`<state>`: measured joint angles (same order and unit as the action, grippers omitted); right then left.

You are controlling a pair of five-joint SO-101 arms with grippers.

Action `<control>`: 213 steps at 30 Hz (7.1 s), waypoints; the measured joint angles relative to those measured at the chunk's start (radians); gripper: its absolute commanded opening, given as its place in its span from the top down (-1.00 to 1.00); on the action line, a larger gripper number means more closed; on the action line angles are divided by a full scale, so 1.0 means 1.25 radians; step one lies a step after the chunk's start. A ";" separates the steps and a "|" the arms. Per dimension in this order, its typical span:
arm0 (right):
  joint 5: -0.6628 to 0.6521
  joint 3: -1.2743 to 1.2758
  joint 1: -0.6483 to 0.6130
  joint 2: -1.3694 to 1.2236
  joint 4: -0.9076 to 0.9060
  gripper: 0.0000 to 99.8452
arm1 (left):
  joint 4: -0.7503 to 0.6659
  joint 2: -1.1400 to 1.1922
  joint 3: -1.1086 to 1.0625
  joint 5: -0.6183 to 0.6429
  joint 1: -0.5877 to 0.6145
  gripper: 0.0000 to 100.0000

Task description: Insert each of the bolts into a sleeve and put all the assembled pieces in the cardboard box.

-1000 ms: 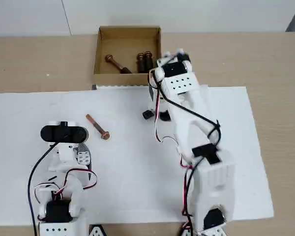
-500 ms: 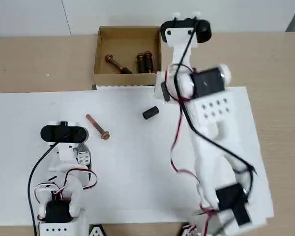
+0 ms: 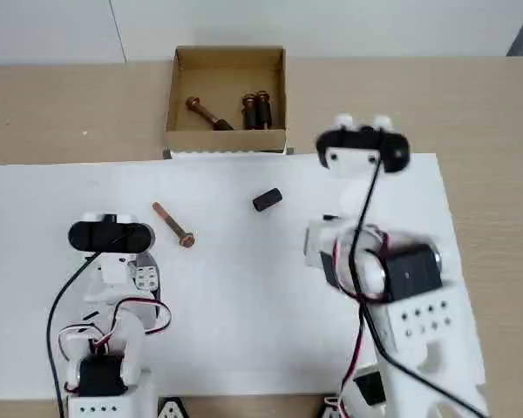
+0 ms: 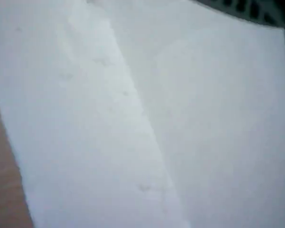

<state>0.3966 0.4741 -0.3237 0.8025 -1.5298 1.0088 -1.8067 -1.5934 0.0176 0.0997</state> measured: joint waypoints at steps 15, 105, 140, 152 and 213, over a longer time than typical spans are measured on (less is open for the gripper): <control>-0.016 0.361 0.053 0.207 0.201 1.00 | 0.178 0.017 0.287 -0.001 0.000 0.99; -0.016 0.482 0.115 0.384 0.248 1.00 | 0.425 1.661 1.121 0.497 0.090 0.99; -0.016 0.482 0.115 0.384 0.248 1.00 | 0.423 1.565 1.171 1.186 0.087 0.64; -0.016 0.482 0.115 0.384 0.248 1.00 | 0.441 1.565 1.176 0.977 0.087 0.64; -0.042 0.482 0.115 0.384 0.248 1.00 | 0.571 1.565 1.266 -1.069 0.122 0.64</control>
<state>0.3445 1.0771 -0.1795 1.2827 -1.2198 1.7223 0.1496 -0.0115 -1.3188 0.2516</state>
